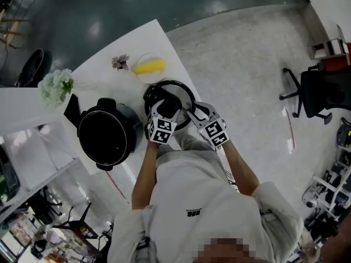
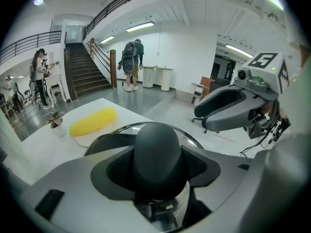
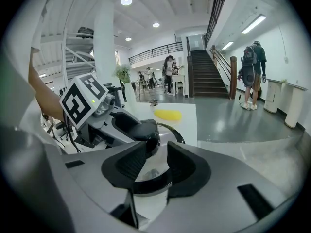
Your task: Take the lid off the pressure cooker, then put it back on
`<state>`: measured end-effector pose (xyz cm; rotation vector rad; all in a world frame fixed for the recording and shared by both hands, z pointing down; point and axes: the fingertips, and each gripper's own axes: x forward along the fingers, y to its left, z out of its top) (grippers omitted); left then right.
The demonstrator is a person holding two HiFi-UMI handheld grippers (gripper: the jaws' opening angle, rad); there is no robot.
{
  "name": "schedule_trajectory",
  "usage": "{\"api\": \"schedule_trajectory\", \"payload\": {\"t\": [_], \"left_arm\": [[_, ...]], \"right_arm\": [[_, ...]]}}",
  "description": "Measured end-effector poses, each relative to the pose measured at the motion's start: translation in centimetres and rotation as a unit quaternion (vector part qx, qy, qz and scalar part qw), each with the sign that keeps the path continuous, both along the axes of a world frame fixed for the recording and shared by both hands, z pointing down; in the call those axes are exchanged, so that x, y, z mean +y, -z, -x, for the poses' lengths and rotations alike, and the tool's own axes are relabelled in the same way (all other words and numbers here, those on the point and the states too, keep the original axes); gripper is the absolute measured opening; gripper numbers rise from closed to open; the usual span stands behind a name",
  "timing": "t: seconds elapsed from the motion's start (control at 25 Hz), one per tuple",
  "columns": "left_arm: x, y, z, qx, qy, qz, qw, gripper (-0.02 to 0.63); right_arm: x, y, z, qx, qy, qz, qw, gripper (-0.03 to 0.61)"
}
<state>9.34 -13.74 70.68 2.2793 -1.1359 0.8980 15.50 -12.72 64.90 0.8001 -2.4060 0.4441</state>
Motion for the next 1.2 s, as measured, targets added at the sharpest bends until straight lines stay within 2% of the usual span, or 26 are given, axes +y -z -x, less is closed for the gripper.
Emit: {"api": "schedule_trajectory", "payload": {"t": [0.2, 0.48, 0.84, 1.2], "left_arm": [[0.1, 0.6, 0.0, 0.000, 0.006, -0.002, 1.0000, 0.348], [0.7, 3.5, 0.7, 0.017, 0.025, -0.026, 0.9992, 0.351], [2.3, 8.1, 2.4, 0.030, 0.053, -0.069, 0.9957, 0.294], [3.9, 9.9, 4.2, 0.033, 0.062, -0.085, 0.9938, 0.270]], "right_arm": [[0.4, 0.3, -0.1, -0.001, -0.002, -0.007, 1.000, 0.135], [1.0, 1.0, -0.2, -0.006, -0.004, -0.011, 1.000, 0.135], [1.5, 2.8, -0.1, -0.025, -0.004, -0.028, 0.999, 0.135], [2.4, 4.5, -0.1, -0.037, -0.024, -0.039, 0.998, 0.135]]}}
